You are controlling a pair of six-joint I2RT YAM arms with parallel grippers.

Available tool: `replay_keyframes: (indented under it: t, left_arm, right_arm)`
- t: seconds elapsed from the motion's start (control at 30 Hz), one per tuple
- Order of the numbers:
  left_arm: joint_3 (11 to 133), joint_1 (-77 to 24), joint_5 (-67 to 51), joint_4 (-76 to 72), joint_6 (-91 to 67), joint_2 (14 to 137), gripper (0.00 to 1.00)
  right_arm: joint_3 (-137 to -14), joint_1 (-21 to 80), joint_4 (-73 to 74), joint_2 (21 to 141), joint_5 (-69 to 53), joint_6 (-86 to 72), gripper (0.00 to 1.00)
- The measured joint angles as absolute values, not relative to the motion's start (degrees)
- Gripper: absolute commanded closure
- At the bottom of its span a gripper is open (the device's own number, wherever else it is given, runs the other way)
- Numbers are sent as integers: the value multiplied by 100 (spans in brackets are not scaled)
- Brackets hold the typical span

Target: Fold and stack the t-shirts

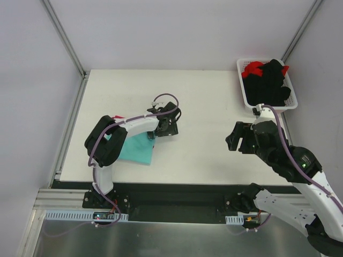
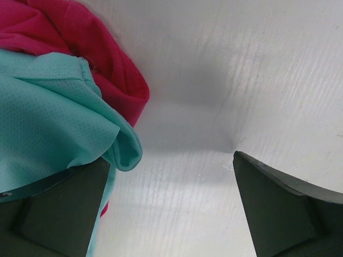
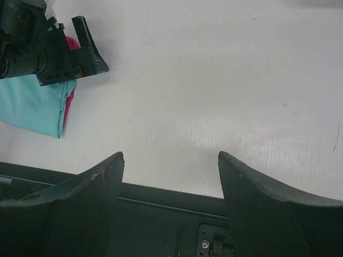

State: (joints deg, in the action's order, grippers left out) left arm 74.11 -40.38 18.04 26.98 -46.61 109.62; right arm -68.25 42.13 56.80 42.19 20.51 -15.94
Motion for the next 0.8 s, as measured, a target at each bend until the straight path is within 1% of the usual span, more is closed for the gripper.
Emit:
replay_keyframes:
  t: [0.2,0.57,0.7,0.8]
  left_arm:
    - [7212,-3850,1745,2628,-4486,10750,1]
    - [6753,-2917,1686,2565,-4204,10151,1]
    - [6757,-2856,1675,2604,-4084,9990,1]
    - [6893,-2893,1706,2912,-4075,9776,1]
  right_arm:
    - [-6825,4213,5686,4252,2029,-1610,26]
    - [-6825,4213,5686,4265,2025,-1612,26]
    - [-6829,4213,5686,4318,2014,-1612,25]
    - [-6836,4213,5684,4346,2010,-1612,25]
